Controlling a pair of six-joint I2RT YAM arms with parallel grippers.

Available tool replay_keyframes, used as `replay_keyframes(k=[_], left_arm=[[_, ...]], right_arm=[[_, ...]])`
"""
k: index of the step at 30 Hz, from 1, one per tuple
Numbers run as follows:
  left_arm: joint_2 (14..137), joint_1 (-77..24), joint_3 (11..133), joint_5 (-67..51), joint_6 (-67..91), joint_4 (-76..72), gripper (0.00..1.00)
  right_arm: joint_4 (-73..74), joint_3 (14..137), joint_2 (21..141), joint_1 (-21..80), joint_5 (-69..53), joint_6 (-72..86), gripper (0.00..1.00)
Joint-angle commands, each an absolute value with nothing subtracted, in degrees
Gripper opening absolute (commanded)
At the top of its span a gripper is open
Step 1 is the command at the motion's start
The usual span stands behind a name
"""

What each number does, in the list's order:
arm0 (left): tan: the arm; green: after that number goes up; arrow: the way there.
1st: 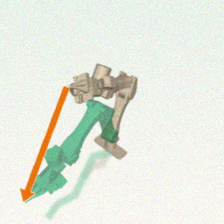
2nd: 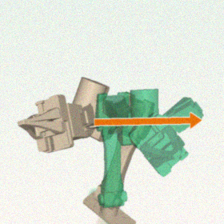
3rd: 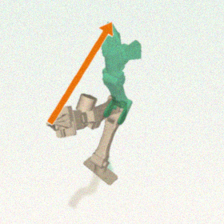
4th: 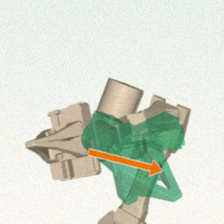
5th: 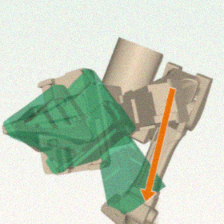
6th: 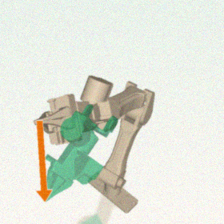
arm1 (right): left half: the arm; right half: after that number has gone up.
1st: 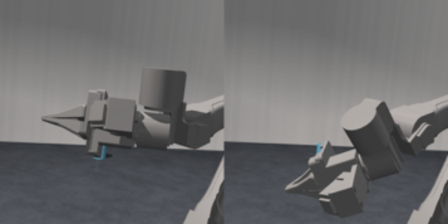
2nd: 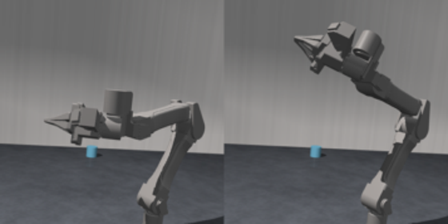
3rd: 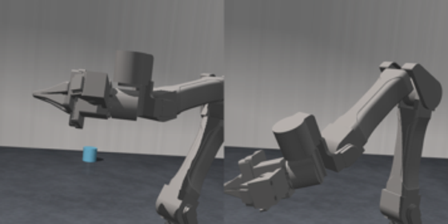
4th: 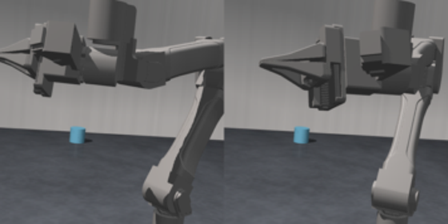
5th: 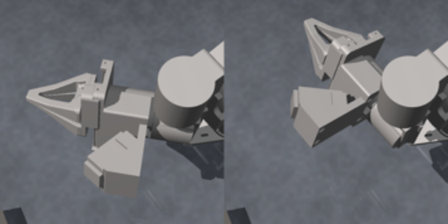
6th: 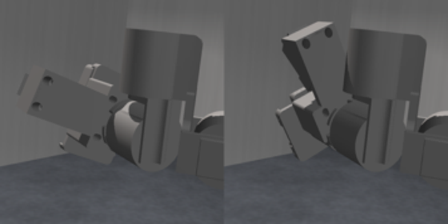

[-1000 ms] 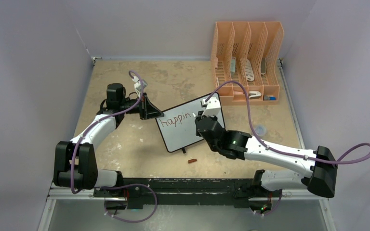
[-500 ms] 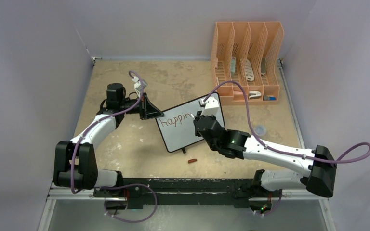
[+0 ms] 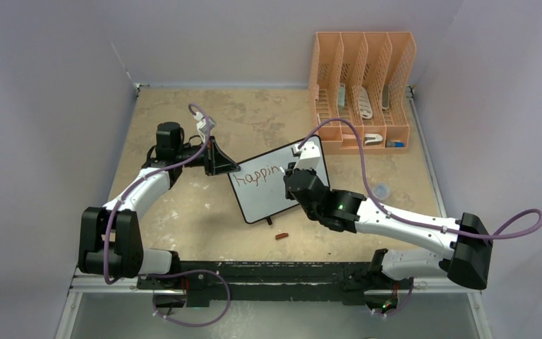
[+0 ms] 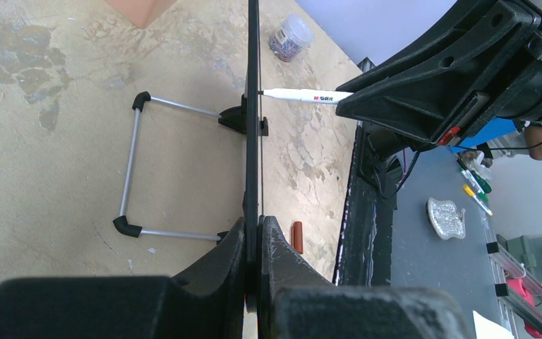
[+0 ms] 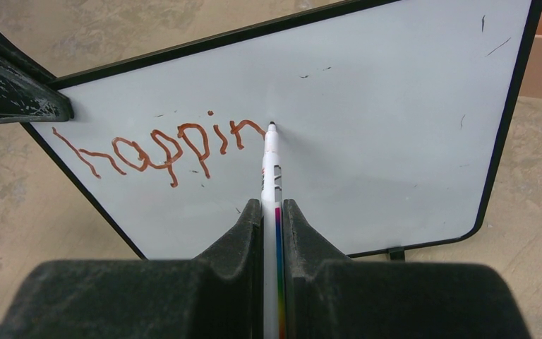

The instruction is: Write a sentence on the whiteboard

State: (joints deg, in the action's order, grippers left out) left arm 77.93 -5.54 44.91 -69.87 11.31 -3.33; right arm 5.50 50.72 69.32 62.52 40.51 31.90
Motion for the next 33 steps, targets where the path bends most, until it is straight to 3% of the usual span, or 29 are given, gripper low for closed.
replay_keyframes(k=[1, 33], left_arm=[[79.1, -6.9, 45.2, -69.6, 9.2, -0.8, 0.0], [79.1, -6.9, 45.2, -69.8, 9.2, -1.0, 0.0]], right_arm=[[5.4, 50.8, 69.1, 61.5, 42.4, 31.7, 0.0], [2.3, 52.6, 69.1, 61.1, 45.6, 29.6, 0.0]])
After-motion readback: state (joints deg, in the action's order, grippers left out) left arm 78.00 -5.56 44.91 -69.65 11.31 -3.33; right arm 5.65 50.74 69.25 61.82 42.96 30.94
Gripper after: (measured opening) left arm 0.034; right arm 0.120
